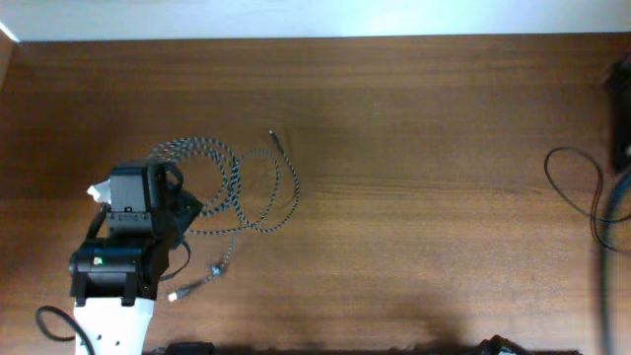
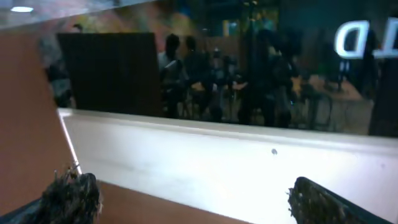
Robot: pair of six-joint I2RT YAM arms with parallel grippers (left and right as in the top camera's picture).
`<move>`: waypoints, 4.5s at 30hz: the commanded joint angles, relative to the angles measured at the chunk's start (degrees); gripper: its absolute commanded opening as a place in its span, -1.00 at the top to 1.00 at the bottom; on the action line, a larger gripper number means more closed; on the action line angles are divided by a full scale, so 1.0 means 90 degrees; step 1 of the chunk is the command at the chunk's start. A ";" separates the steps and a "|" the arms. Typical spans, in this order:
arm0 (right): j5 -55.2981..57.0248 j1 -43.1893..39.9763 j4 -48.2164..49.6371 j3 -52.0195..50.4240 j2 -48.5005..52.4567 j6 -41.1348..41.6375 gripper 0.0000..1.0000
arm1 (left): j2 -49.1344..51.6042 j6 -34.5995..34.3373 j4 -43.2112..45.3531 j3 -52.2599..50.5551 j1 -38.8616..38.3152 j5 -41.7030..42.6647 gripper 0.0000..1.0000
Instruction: Untangle cables
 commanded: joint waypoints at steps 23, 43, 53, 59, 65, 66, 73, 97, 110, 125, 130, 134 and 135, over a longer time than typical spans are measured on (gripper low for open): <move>0.4238 0.1353 -0.0032 -0.1834 -0.2086 -0.1445 -0.98 | 0.6727 0.0379 0.6385 0.6390 -0.4136 0.0959 1.00; 0.4257 0.2052 0.0090 -0.2084 -0.2084 -0.1443 -0.98 | 1.0025 0.1003 0.5445 0.7844 -0.4874 0.1921 -0.99; 0.3546 0.2045 0.0415 -0.2084 -0.2086 -0.1438 -0.98 | 0.6535 0.3203 0.0364 0.7849 -0.1994 0.0194 -0.98; 0.1870 0.2045 0.0886 -0.2084 -0.2084 -0.1438 -0.98 | 0.4386 0.3157 -0.0687 0.7849 0.0204 0.0168 -0.98; 0.1175 0.2047 0.1955 -0.2084 -0.2135 -0.1438 -0.98 | 0.2256 0.3160 0.0182 0.7849 0.0942 0.0117 -0.98; 0.1178 0.2045 0.2025 -0.2084 -0.2178 -0.1440 -0.98 | 0.2030 0.3162 0.0189 0.7849 0.0942 0.0119 -0.98; 0.1183 0.2045 0.2186 -0.3128 -0.3864 -0.1443 -0.98 | 0.0461 0.3228 -0.0549 0.7742 0.0942 -0.0073 -0.98; 0.1967 0.1494 0.1406 -0.3645 -0.6807 -0.1464 -0.98 | -0.3220 0.2484 -0.0670 0.6283 0.0937 0.1088 -0.99; 0.1950 0.0539 0.3310 -0.7771 -0.6805 -0.1440 -0.98 | -0.3220 0.2487 -0.0697 0.6283 0.0937 0.1513 -0.98; 0.3055 0.0539 0.4673 -1.2451 -0.6802 -0.1440 -0.98 | -0.3220 0.2489 -0.0721 0.6283 0.0937 0.1513 -0.98; 0.3045 0.0539 0.4306 -1.2451 -0.6790 -0.1440 -0.98 | -0.3220 0.2487 -0.0763 0.6283 0.0937 0.1513 -0.98; 0.3045 0.1035 0.4306 -1.2451 -0.6790 -0.1440 -0.98 | -0.3220 0.2487 -0.0760 0.6283 0.0937 0.1513 -0.98; 0.3045 0.1241 0.4306 -1.2451 -0.6790 -0.1440 -0.98 | -0.3220 0.2484 -0.0758 0.6283 0.0937 0.1513 -0.98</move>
